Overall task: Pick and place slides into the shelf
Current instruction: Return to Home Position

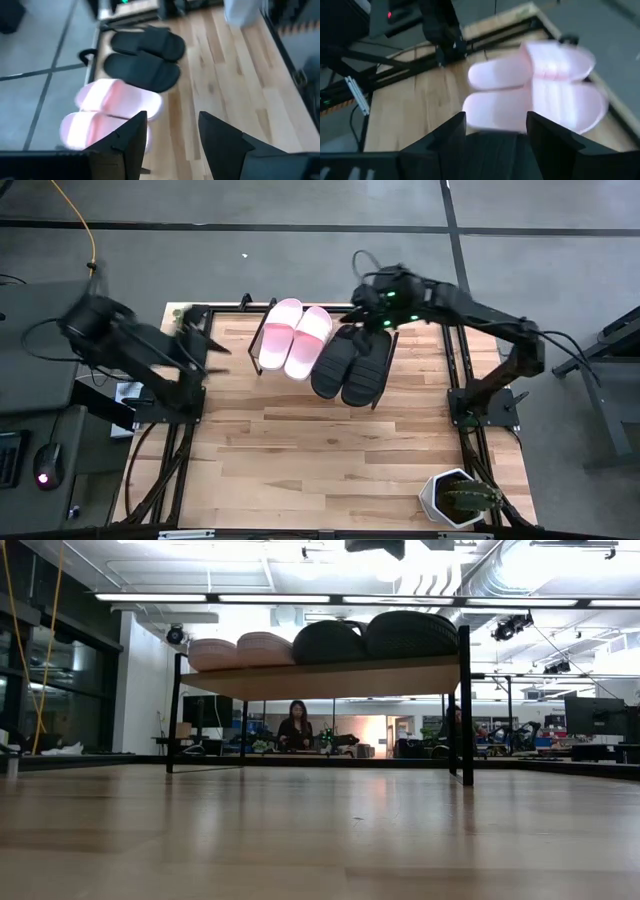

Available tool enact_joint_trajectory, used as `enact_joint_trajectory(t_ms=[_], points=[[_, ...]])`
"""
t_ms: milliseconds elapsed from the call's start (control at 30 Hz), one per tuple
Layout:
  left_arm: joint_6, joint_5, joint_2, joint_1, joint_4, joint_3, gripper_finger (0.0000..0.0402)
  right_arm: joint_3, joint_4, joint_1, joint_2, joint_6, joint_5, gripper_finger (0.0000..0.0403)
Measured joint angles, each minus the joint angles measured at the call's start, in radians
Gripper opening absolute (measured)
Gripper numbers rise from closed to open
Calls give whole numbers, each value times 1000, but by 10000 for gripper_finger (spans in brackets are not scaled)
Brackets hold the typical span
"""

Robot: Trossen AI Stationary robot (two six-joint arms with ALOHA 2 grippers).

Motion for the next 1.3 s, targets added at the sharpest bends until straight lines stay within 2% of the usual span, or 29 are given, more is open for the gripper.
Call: enact_joint_trajectory(t_ms=[167,300,467,633,733,867,1067,1300], points=[[-18,-32,-154,27,20,-35,166,-4,3,4,-117,-95,-6,197],[-38,-95,-289,24,99,-125,166,-5,-26,4,-223,-152,-7,197],[-6,-117,-448,24,287,-357,166,-10,-69,4,-336,-194,-6,197],[55,-130,-566,24,473,-608,166,-91,-29,2,-468,-206,-7,197],[100,-171,-596,25,598,-697,166,-160,10,-6,-554,-205,-4,197],[133,-167,-599,25,691,-731,166,-268,91,-8,-668,-185,-4,197],[133,-213,-599,25,705,-781,166,-489,190,-8,-849,-179,-1,197],[86,-287,-624,56,701,-854,166,-693,346,-8,-1011,-168,71,197]])
